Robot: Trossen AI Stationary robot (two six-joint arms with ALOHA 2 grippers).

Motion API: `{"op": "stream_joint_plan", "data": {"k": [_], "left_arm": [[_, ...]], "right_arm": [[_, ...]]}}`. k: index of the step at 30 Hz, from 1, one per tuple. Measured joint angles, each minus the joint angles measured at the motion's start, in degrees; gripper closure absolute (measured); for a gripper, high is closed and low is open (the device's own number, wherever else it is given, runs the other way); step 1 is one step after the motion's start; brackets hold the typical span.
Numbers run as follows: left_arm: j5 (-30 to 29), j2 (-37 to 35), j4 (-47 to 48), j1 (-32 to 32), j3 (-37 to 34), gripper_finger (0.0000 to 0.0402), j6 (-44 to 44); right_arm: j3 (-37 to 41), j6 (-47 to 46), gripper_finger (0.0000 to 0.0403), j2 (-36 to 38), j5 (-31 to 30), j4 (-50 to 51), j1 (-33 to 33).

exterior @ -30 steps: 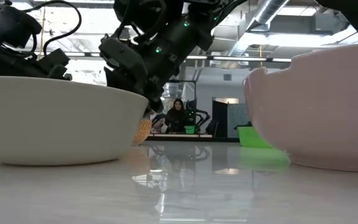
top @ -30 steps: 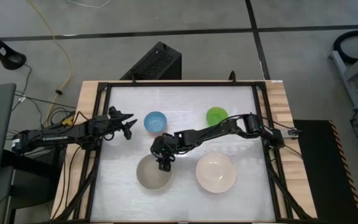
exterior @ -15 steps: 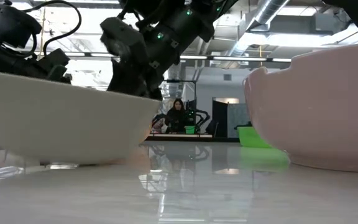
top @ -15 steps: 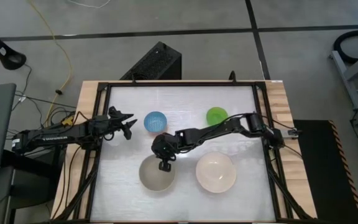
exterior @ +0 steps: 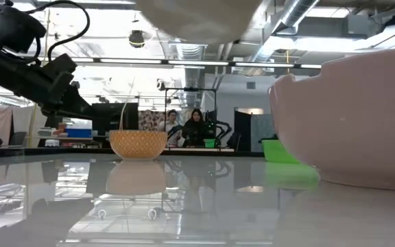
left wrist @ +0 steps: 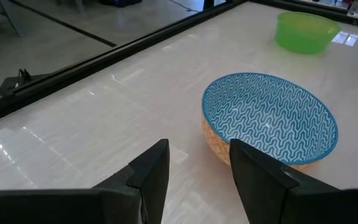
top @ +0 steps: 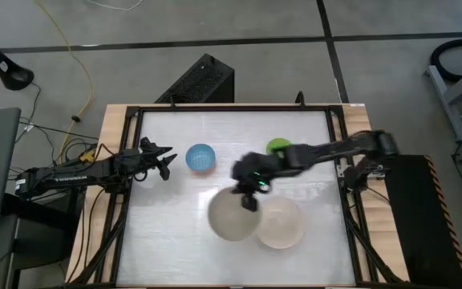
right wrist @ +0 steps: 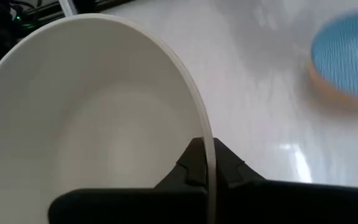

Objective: Nest bowls inside each other
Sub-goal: Stack the gray bowl on top of the white bowl

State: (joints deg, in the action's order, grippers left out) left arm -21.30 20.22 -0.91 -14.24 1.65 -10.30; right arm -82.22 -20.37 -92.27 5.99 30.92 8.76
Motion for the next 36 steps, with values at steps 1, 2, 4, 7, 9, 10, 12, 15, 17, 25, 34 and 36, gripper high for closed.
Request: {"op": "stream_joint_plan", "data": {"k": [1,2,4,7,9,10,12,15,17,25,34,36], "left_arm": [[0.0,0.0,0.0,0.0,0.0,0.0244,0.0],[0.0,0.0,0.0,0.0,0.0,0.0244,0.0],[0.0,0.0,0.0,0.0,0.0,0.0244,0.0],[0.0,0.0,0.0,0.0,0.0,0.0244,0.0],[0.0,0.0,0.0,0.0,0.0,0.0244,0.0],[0.0,0.0,0.0,0.0,0.0,0.0244,0.0],[0.0,0.0,0.0,0.0,0.0,0.0244,0.0],[0.0,0.0,0.0,0.0,0.0,0.0244,0.0],[0.0,0.0,0.0,0.0,0.0,0.0244,0.0],[0.0,0.0,0.0,0.0,0.0,0.0244,0.0],[0.0,0.0,0.0,0.0,0.0,0.0244,0.0],[0.0,0.0,0.0,0.0,0.0,0.0244,0.0]], "right_arm": [[2.5,-2.2,0.0396,2.6,-1.5,0.4,1.1],[5.3,-4.5,0.0396,5.5,-3.2,0.7,2.3],[10.7,-9.6,0.0396,11.1,-6.7,0.8,4.8],[18.6,-17.2,0.0396,19.0,-14.1,0.3,8.6],[23.4,-22.2,0.0396,22.9,-19.1,-0.1,11.1],[25.4,-24.2,0.0396,24.4,-20.8,-0.3,12.3],[29.0,-28.0,0.0396,26.5,-23.3,-0.4,14.5],[32.4,-32.4,0.0396,27.6,-24.4,-0.7,16.8],[33.6,-34.7,0.0396,27.4,-25.1,-0.4,17.8],[34.0,-43.6,0.0396,26.4,-29.1,5.7,20.6],[34.0,-48.0,0.0396,23.3,-28.1,7.5,21.3],[34.0,-49.2,0.0396,22.7,-27.2,8.3,21.6]]}}
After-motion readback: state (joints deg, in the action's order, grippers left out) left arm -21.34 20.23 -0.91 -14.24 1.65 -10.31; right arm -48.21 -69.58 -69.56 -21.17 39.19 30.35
